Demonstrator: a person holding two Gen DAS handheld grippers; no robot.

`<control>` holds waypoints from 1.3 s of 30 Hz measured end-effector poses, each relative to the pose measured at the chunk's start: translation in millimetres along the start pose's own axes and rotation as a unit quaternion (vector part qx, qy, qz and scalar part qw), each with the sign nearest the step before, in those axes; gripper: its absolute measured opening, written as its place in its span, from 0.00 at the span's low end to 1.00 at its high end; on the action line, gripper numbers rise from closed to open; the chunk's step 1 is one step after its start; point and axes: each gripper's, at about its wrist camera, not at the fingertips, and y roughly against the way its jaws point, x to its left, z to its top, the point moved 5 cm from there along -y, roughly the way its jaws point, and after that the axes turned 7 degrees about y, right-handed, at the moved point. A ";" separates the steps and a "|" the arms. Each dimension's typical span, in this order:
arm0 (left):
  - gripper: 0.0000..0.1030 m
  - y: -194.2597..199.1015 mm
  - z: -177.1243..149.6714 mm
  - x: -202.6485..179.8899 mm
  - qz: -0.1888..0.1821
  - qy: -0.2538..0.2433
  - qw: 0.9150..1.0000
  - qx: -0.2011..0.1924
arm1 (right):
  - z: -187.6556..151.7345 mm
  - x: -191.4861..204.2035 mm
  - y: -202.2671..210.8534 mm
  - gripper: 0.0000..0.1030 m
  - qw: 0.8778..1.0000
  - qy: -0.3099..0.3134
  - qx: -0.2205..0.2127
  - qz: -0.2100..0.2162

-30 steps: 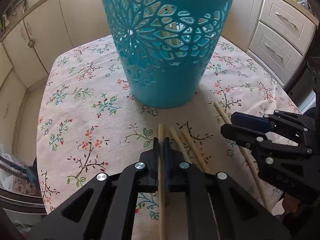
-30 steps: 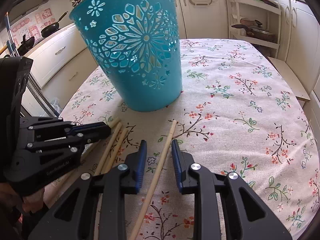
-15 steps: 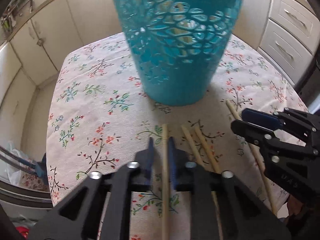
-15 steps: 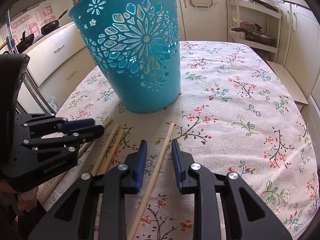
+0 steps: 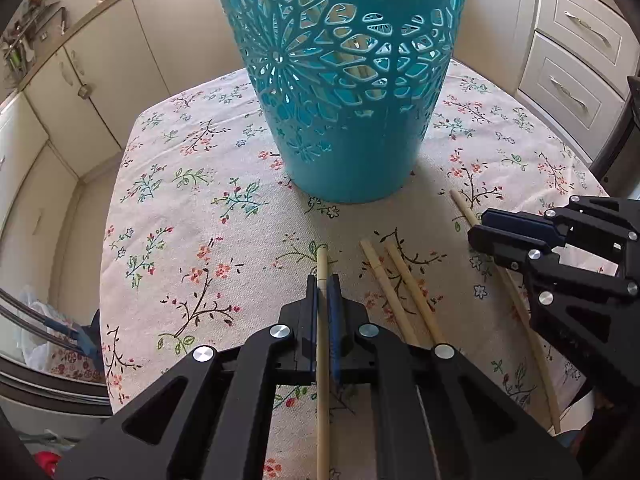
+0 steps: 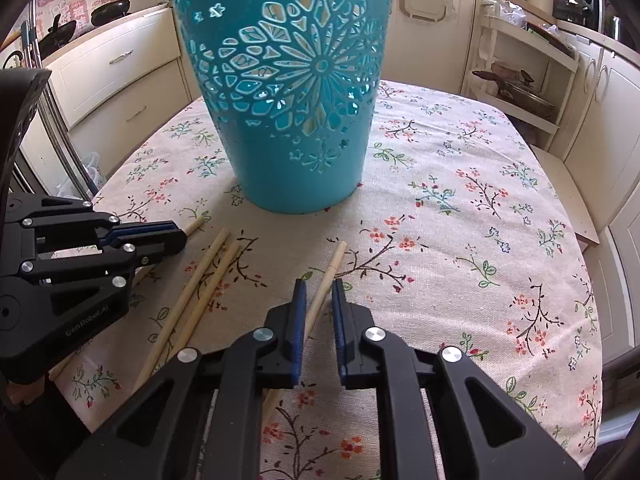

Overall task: Organize utensils
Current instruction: 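Carry the chopstick with the left tool over the basket and release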

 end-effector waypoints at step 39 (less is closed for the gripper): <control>0.05 194.8 83.0 36.3 -0.229 0.123 0.951 -0.168 | -1.4 7.0 1.8 0.13 1.000 0.016 -0.021 -0.017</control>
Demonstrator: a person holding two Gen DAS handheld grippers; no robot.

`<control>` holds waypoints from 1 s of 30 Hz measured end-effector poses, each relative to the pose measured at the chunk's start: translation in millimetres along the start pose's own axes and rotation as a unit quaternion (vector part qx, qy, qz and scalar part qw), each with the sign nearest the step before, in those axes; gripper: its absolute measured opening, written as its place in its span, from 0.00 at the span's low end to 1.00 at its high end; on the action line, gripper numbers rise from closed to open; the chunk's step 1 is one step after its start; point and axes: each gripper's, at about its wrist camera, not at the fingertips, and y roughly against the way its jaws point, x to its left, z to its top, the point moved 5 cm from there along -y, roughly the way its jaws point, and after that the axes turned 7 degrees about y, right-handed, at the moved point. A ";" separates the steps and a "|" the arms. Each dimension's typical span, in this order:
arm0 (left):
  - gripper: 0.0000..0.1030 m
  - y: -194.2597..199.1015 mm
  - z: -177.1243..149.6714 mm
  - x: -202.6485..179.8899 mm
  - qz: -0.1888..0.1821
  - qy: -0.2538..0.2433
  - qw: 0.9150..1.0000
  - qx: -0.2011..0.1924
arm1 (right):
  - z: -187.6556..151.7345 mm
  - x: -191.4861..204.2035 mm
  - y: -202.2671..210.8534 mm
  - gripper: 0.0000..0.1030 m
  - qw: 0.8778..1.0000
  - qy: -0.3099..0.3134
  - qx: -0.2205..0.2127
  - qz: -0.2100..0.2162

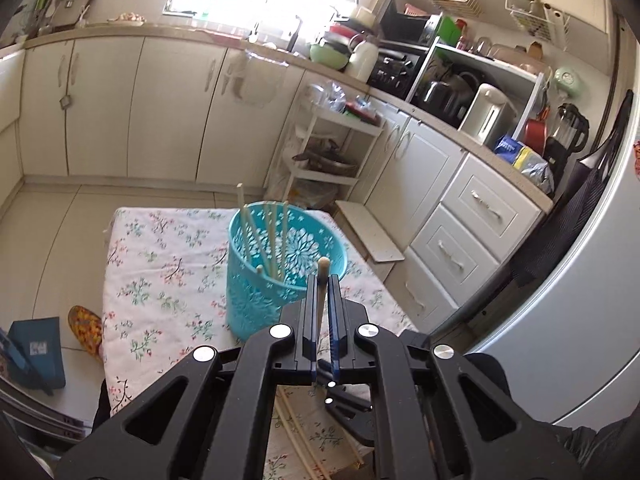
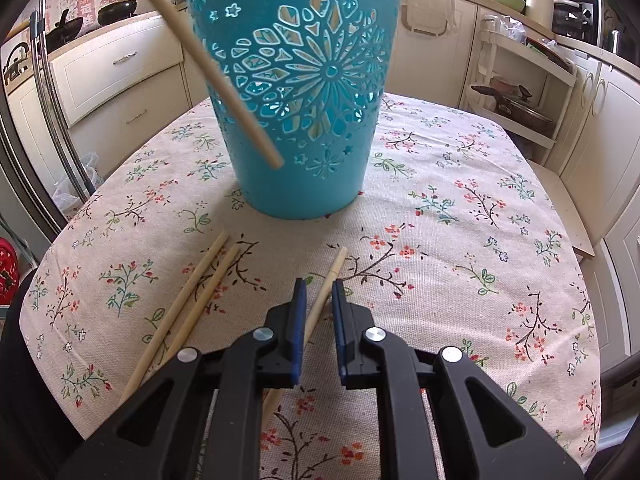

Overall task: Organize utensils
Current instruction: 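Carry the chopstick with the left tool over the basket and release, then move the left tool back beside the chopsticks on the table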

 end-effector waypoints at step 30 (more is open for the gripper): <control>0.04 8.4 119.8 -38.7 0.040 -0.060 0.990 -0.122 | 0.5 -0.4 0.5 0.13 1.000 -0.006 0.000 0.005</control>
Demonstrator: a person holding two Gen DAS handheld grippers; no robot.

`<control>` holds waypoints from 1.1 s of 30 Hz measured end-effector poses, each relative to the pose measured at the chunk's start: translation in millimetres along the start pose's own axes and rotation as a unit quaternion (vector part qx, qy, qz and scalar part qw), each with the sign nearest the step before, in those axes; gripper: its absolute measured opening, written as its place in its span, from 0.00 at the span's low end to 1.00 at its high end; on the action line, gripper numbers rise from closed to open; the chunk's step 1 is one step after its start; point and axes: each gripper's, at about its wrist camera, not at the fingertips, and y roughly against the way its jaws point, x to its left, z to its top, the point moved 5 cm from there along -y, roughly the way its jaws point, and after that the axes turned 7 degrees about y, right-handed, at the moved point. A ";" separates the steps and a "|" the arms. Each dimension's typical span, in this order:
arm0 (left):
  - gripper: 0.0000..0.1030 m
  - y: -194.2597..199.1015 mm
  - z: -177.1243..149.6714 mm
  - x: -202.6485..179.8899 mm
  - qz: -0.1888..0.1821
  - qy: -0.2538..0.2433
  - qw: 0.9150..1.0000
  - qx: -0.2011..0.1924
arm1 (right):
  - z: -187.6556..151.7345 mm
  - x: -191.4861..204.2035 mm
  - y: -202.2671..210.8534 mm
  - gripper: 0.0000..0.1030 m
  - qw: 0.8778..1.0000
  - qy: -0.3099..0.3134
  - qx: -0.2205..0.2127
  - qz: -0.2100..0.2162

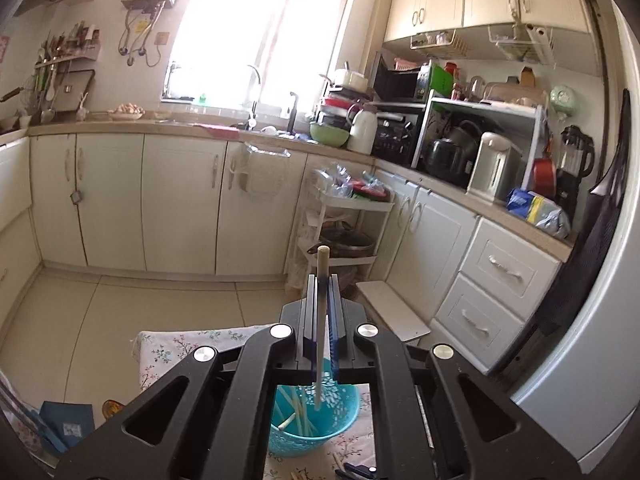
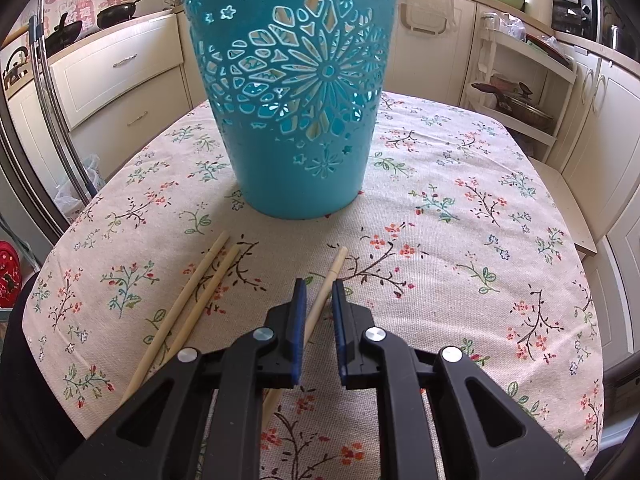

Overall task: Organize utensils
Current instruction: 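Move the left tool back beside the chopsticks on the table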

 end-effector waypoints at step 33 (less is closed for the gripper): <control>0.54 -77.4 -248.9 169.3 0.201 0.134 0.950 0.195 | 5.2 1.3 -4.2 0.14 1.000 -0.006 0.017 0.012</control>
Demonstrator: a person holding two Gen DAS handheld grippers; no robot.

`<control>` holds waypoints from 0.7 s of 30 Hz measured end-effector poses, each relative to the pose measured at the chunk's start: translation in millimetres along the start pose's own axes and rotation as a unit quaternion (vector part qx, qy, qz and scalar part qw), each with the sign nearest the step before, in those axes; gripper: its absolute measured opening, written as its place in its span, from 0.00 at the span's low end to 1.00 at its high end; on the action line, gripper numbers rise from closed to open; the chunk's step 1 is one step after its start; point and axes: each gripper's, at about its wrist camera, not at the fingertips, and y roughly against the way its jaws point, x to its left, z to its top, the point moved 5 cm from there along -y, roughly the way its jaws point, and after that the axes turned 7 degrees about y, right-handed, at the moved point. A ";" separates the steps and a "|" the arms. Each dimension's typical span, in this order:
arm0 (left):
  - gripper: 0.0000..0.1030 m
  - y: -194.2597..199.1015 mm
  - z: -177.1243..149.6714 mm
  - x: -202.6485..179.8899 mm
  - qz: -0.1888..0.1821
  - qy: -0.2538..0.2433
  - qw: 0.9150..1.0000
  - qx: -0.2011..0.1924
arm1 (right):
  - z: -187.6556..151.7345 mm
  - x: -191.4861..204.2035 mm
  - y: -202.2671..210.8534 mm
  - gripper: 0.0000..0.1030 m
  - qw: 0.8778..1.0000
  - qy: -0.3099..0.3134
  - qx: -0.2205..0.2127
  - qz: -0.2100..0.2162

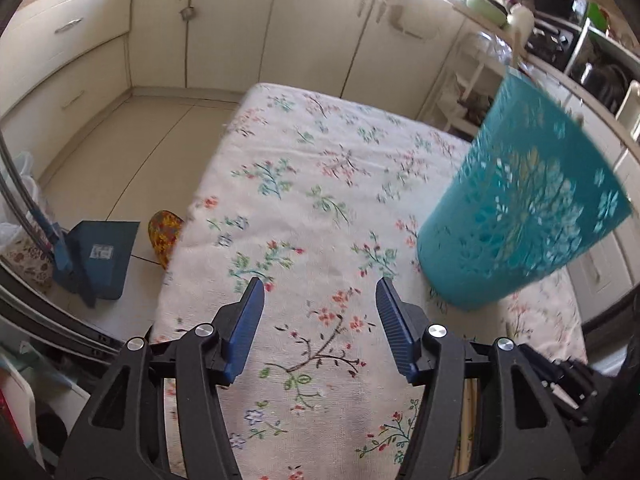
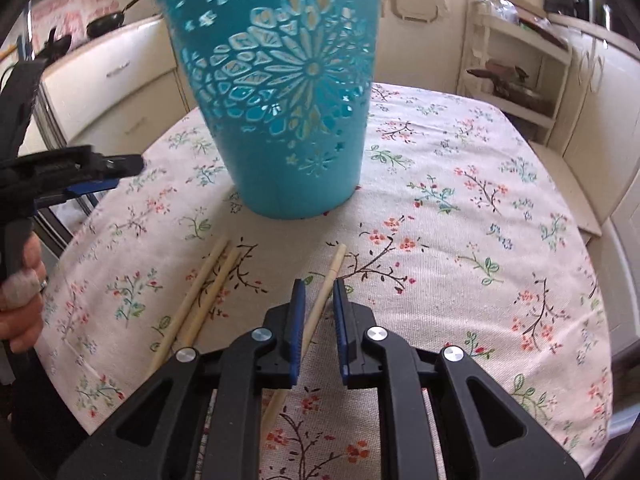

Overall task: Organize utensils
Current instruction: 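Move the left tool back beside the chopsticks on the table, then grasp one wooden chopstick with the right tool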

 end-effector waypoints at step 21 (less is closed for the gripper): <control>0.66 -12.3 -24.0 -32.2 0.048 -0.093 0.994 -0.012 | -11.2 2.8 12.7 0.07 0.999 0.022 0.025 0.035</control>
